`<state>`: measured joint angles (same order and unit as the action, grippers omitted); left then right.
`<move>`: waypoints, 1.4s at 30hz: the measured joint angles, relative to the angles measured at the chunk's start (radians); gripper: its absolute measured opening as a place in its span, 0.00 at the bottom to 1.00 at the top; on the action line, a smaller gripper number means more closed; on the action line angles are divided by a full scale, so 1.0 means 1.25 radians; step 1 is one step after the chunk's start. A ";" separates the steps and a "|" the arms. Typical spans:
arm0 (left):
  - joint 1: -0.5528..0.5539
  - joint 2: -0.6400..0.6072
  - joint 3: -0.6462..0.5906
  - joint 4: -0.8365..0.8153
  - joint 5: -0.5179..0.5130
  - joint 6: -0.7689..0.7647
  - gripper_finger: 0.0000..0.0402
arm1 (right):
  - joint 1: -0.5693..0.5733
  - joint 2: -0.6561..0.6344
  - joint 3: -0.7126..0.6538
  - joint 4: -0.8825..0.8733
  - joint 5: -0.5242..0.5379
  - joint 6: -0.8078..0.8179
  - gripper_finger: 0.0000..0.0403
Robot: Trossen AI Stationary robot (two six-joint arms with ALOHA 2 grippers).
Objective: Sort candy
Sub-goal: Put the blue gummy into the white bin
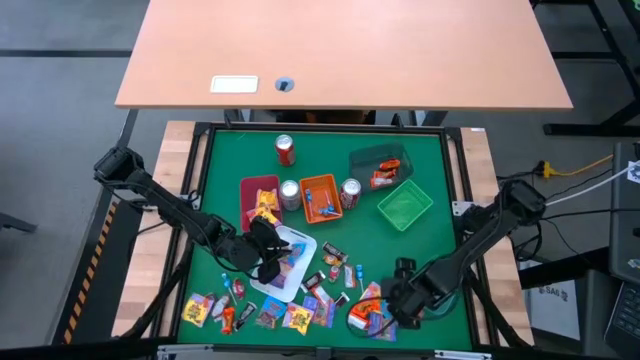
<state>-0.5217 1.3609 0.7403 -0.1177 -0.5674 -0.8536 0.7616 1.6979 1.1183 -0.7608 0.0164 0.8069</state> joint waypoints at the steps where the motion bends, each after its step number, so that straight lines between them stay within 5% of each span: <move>1: 0.000 0.000 0.000 0.000 0.000 0.000 0.26 | 0.000 0.009 0.000 0.007 -0.008 0.000 0.66; 12: 0.000 0.000 0.000 0.000 0.000 0.000 0.26 | -0.002 0.061 0.000 0.028 -0.029 0.000 0.60; 28: 0.000 0.000 0.000 -0.001 0.000 0.000 0.26 | -0.002 0.061 0.000 0.027 -0.028 0.000 0.03; 42: 0.000 0.000 0.000 0.000 0.000 0.000 0.26 | -0.041 0.049 0.047 -0.011 -0.035 -0.057 0.02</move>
<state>-0.5217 1.3609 0.7399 -0.1181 -0.5678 -0.8532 0.7105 1.7591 1.1767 -0.7751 -0.0275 0.7353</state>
